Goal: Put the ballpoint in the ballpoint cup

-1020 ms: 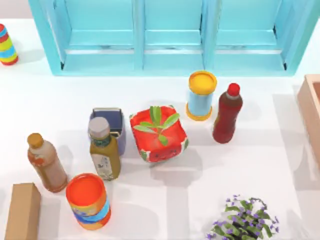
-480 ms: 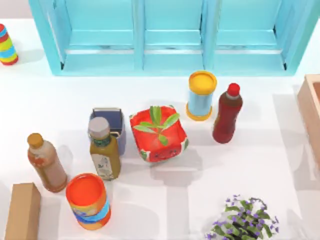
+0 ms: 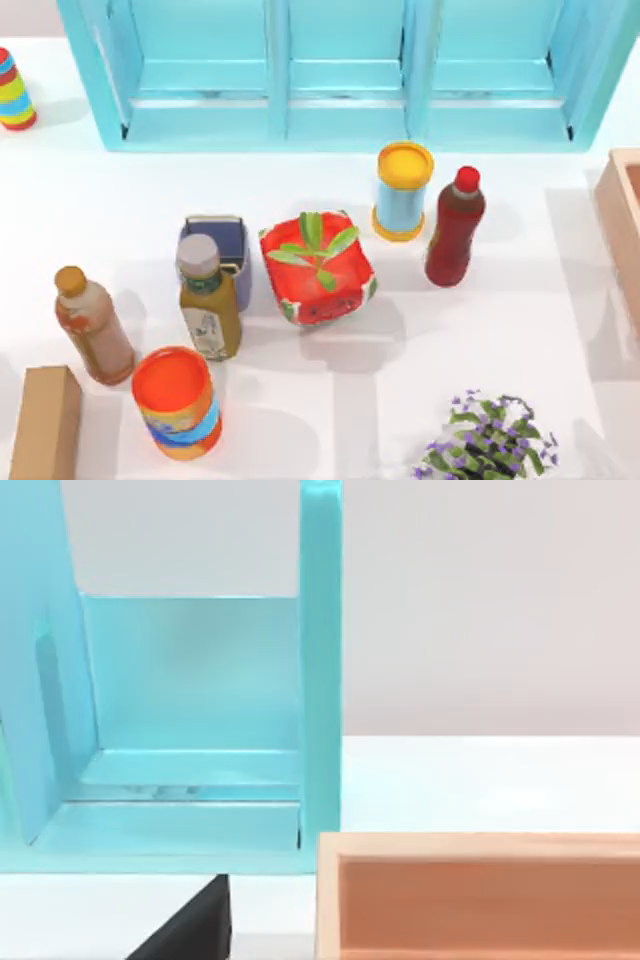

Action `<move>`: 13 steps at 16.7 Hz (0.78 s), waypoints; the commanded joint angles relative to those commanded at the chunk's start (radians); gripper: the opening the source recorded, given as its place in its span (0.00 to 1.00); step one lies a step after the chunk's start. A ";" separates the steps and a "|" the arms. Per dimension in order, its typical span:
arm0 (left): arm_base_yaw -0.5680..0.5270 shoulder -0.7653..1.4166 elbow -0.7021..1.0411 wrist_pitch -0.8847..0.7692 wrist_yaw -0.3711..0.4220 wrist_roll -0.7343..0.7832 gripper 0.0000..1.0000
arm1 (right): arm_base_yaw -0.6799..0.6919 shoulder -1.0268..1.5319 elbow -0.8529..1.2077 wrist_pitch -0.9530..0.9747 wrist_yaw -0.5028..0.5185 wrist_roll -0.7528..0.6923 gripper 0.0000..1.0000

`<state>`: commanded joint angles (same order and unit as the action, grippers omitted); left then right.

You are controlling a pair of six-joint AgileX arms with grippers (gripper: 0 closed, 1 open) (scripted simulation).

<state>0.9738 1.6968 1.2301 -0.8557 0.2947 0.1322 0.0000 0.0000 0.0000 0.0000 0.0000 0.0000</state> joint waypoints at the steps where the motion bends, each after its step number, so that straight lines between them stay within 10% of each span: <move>1: -0.065 0.014 -0.007 0.093 -0.071 0.012 0.00 | 0.000 0.000 0.000 0.000 0.000 0.000 1.00; 13: -1.192 0.106 -0.215 1.686 -1.118 0.208 0.00 | 0.000 0.000 0.000 0.000 0.000 0.000 1.00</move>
<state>-0.2180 1.8031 1.0153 0.8300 -0.8238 0.3406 0.0000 0.0000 0.0000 0.0000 0.0000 0.0000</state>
